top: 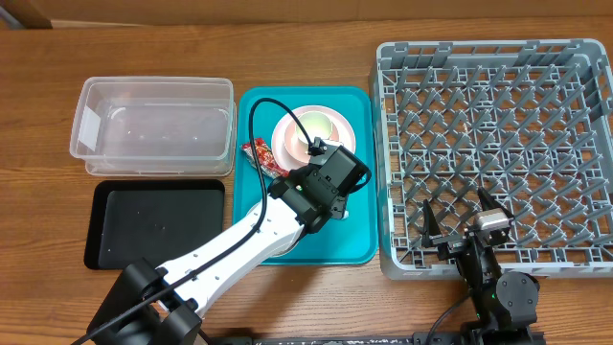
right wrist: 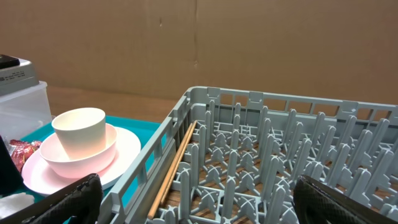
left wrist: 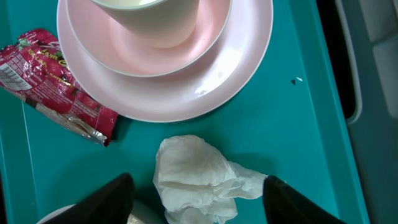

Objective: Sort waste into correct bins and load items into the dishwasher
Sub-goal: 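Lower the left gripper and pinch the crumpled white tissue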

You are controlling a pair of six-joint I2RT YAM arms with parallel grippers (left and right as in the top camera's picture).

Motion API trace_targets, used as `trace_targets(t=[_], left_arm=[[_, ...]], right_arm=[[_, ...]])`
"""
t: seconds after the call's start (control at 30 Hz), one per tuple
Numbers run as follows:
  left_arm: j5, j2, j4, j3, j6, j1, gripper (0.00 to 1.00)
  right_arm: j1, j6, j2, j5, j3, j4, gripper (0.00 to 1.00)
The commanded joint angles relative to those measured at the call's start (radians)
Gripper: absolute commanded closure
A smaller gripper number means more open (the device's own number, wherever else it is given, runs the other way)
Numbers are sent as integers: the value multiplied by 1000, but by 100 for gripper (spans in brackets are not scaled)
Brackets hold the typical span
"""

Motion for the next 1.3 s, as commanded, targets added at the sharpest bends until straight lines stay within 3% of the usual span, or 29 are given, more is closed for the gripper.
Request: trace_targets(t=[0.0, 0.13, 0.2, 0.43, 0.47, 0.63, 0.73, 1.17, 1.2, 1.27], left_arm=[[10, 3, 8, 14, 1, -3, 24], [10, 6, 10, 14, 1, -3, 7], [3, 6, 10, 14, 1, -3, 6], [4, 8, 7, 14, 35, -3, 69], [4, 8, 7, 14, 35, -3, 74], [4, 8, 8, 14, 35, -3, 78], [4, 8, 8, 14, 43, -3, 96], [-20, 16, 8, 13, 71, -2, 95], [-19, 20, 9, 13, 73, -2, 92], [-19, 37, 10, 13, 73, -2, 78]], right_arm=[[5, 0, -12, 9, -11, 6, 0], [5, 0, -12, 9, -11, 6, 0], [5, 0, -12, 9, -11, 6, 0], [5, 0, -12, 9, -11, 6, 0], [5, 0, -12, 9, -11, 6, 0], [5, 0, -12, 9, -11, 6, 0], [5, 0, -12, 9, -11, 6, 0], [5, 0, -12, 9, -11, 6, 0], [5, 0, -12, 9, -11, 6, 0], [5, 0, -12, 9, -11, 6, 0]])
